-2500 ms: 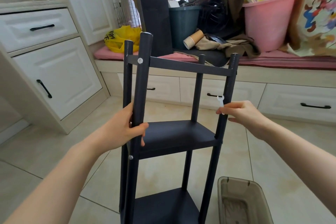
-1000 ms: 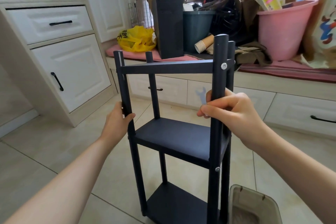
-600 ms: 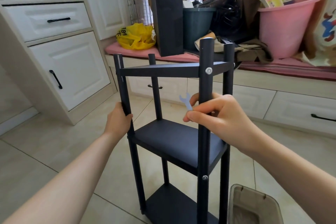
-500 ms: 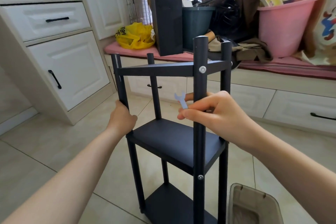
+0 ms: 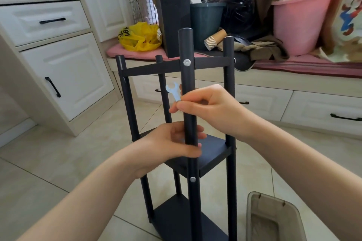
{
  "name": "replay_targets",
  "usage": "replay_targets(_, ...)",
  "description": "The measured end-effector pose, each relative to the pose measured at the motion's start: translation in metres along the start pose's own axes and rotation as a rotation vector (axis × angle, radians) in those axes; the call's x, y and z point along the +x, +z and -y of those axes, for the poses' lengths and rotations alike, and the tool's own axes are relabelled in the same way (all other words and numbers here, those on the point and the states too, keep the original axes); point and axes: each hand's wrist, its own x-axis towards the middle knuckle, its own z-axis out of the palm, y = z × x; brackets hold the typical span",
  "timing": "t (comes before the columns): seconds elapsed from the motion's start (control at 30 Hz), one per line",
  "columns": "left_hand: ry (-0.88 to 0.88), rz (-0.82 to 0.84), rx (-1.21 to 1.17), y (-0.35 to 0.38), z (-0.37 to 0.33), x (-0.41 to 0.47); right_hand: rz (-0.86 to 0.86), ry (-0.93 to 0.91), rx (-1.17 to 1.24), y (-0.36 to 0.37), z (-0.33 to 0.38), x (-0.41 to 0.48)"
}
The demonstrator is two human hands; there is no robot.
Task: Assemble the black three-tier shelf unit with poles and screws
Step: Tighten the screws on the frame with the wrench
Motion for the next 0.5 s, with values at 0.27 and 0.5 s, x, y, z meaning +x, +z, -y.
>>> replay_targets(0.27,0.22,-0.406,-0.085,0.029,-0.004,0.002,-0.047,-0.03,0.102,-0.008,0.002,0.006)
replay_targets(0.5,0.301,-0.5,-0.041,0.032,-0.003,0.008,-0.172,-0.008,0.127,-0.015,-0.006,0.001)
